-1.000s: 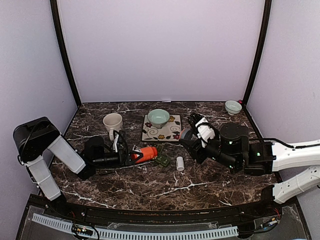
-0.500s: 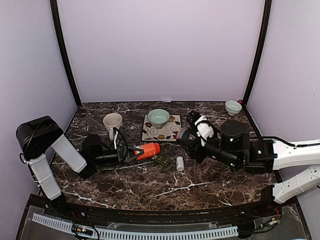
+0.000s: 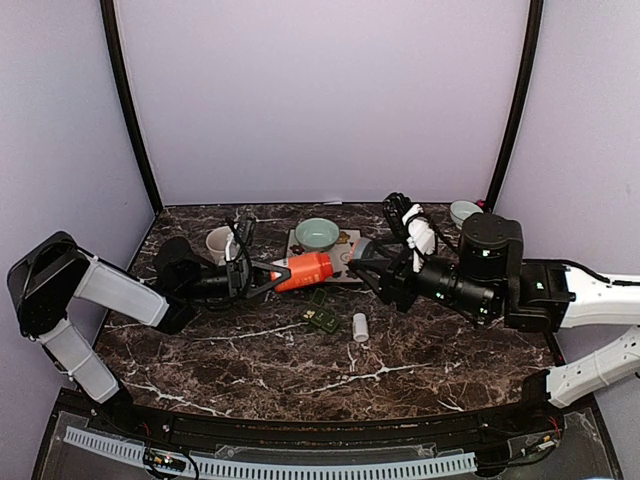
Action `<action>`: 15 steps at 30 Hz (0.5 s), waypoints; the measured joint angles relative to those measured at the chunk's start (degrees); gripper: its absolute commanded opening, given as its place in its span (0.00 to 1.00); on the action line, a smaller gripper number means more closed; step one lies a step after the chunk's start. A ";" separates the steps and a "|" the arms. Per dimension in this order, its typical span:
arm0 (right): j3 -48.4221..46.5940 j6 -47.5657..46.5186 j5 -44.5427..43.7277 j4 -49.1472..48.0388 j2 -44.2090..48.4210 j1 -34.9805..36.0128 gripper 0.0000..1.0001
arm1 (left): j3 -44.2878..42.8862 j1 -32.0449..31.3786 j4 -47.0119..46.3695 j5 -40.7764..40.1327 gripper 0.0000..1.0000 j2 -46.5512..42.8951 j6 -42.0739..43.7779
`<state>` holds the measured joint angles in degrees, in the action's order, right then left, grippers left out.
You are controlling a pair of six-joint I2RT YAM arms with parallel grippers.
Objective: Sort the pills into containers
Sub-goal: Pour the pill into the compartment of the pill container, then close the lid of the pill bottle on the pill bottle.
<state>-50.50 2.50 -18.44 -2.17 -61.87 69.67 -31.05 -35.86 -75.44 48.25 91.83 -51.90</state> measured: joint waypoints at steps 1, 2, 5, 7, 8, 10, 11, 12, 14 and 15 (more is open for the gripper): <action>-0.48 0.37 0.59 0.37 0.17 0.00 0.18 | -0.39 0.02 -0.07 0.85 0.00 -0.04 -0.61; -0.94 0.66 1.03 0.81 0.33 0.00 0.18 | -0.76 0.00 -0.20 1.68 0.00 -0.04 -1.40; -2.51 1.29 2.67 2.23 0.55 0.00 0.18 | -1.51 0.00 -0.92 3.93 0.00 -0.04 -3.63; -3.56 1.51 3.72 3.04 0.55 0.00 0.18 | -2.27 0.00 -1.36 5.40 0.00 -0.11 -5.03; -4.09 1.60 4.09 3.54 0.55 0.00 0.18 | -2.78 0.02 -1.60 6.23 0.00 -0.17 -5.84; -5.40 1.79 5.07 4.81 0.55 0.00 0.18 | -3.85 0.00 -2.25 7.85 0.00 -0.59 -7.39; -6.03 1.92 5.49 5.55 0.55 0.00 0.18 | -4.33 0.00 -2.49 8.52 0.00 -0.90 -7.98; -6.49 2.10 5.86 6.01 0.55 0.00 0.18 | -4.85 0.00 -2.89 9.25 0.00 -1.29 -8.70; -7.63 2.34 6.73 7.30 0.52 0.00 0.18 | -5.79 0.00 -3.43 10.56 0.00 -2.23 -9.94; -8.17 2.43 7.17 8.00 0.52 0.00 0.18 | -6.23 0.00 -3.54 11.23 0.00 -2.75 -10.40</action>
<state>-58.67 4.93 -11.27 5.82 -61.34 69.67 -37.28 -35.86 -78.98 59.48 89.08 -62.30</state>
